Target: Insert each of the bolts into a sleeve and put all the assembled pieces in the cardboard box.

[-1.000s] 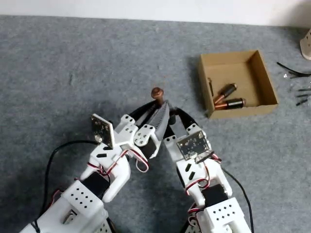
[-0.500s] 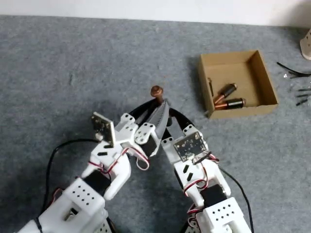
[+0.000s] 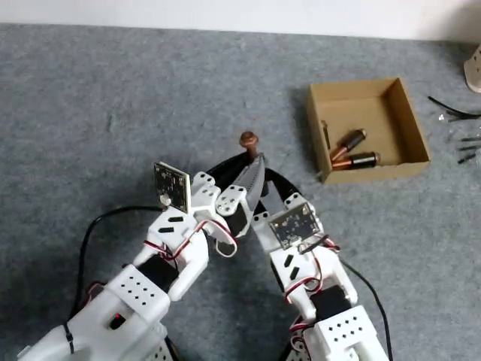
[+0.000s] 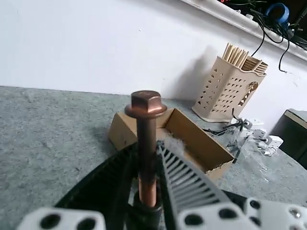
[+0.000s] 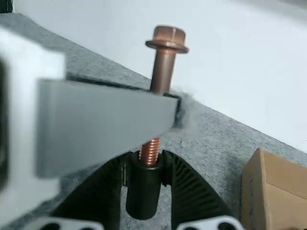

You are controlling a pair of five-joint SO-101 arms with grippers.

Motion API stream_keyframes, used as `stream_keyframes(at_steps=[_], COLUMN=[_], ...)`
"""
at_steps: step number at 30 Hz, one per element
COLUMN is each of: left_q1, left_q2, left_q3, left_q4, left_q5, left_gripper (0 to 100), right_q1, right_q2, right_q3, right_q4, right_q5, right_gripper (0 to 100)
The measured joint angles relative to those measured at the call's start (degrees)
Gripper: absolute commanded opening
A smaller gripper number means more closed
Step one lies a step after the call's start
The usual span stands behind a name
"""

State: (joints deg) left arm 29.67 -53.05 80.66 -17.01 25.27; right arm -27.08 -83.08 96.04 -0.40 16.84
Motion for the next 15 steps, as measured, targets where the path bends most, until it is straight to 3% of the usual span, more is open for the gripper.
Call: stream_keyframes(at_steps=[9, 15], left_q1=[5.0, 5.8], left_q2=[-1.1, -1.1], left_q3=[6.4, 8.0], left_q4=[-0.9, -1.3], left_q5=[-14.2, -15.8], left_gripper=[1, 3], right_q1=[1.4, 1.4], right_q2=[0.2, 0.2], right_q3=[0.0, 0.0], right_q4=[0.2, 0.2], right_q5=[0.1, 0.1], right_gripper=[0.4, 0.4])
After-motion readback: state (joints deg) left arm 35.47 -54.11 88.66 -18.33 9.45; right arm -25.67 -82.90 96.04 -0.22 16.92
